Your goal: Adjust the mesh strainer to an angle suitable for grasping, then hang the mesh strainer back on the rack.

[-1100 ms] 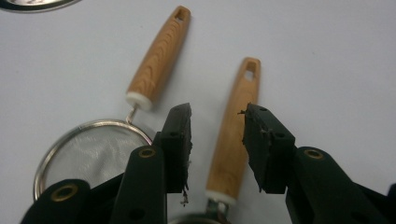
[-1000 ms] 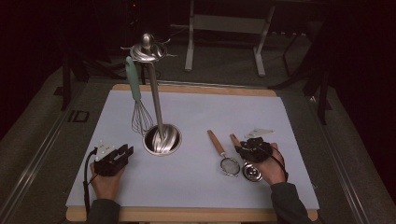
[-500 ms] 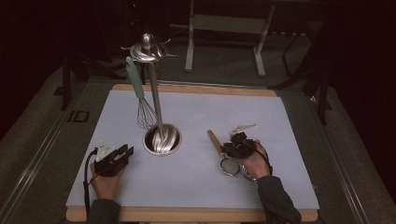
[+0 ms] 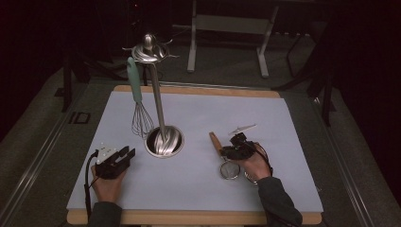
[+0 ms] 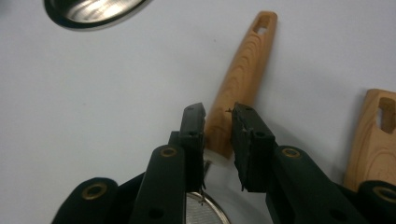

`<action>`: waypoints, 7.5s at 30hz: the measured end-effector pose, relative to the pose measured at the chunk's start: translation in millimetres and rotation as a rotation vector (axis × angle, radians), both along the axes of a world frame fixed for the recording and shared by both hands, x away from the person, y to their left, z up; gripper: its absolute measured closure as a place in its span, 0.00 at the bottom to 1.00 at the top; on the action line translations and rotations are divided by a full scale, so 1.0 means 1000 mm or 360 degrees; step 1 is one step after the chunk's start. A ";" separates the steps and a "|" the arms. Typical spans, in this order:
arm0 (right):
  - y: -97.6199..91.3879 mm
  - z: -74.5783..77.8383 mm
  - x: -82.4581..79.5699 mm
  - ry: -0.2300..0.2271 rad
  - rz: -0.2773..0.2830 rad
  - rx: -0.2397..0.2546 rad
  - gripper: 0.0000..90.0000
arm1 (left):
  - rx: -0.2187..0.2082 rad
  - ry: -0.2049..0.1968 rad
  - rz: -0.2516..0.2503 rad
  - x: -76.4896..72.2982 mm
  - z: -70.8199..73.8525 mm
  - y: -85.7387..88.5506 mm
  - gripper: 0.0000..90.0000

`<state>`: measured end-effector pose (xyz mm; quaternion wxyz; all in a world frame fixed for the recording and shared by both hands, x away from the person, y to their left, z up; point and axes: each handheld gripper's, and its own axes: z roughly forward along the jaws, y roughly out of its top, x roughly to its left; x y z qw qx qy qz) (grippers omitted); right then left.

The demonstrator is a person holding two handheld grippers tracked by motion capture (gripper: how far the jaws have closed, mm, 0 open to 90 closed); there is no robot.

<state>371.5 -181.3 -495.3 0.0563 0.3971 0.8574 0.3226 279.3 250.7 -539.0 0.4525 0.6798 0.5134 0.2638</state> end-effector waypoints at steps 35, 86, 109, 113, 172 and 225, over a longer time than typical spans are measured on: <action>0.061 0.007 0.016 0.0243 0.0143 -0.0158 0.80 | -0.0014 0.0001 -0.0003 0.000 0.000 0.001 0.75; 0.052 0.076 0.015 -0.0046 0.0287 0.0144 0.80 | -0.0019 0.0008 0.0005 0.000 0.000 0.001 0.74; 0.057 0.112 0.011 -0.0265 0.0406 0.0275 0.80 | -0.0041 0.0016 0.0009 0.001 0.000 0.002 0.74; 0.058 0.115 0.011 -0.0281 0.0417 0.0281 0.80 | -0.0039 0.0014 0.0008 0.001 0.000 0.002 0.74; 0.071 0.168 -0.003 -0.0608 0.0883 0.0503 0.80 | -0.0051 0.0010 0.0011 0.000 0.000 0.003 0.74; 0.092 0.213 0.004 -0.0625 0.0906 0.0817 0.80 | -0.0060 0.0010 0.0007 0.000 0.000 0.003 0.74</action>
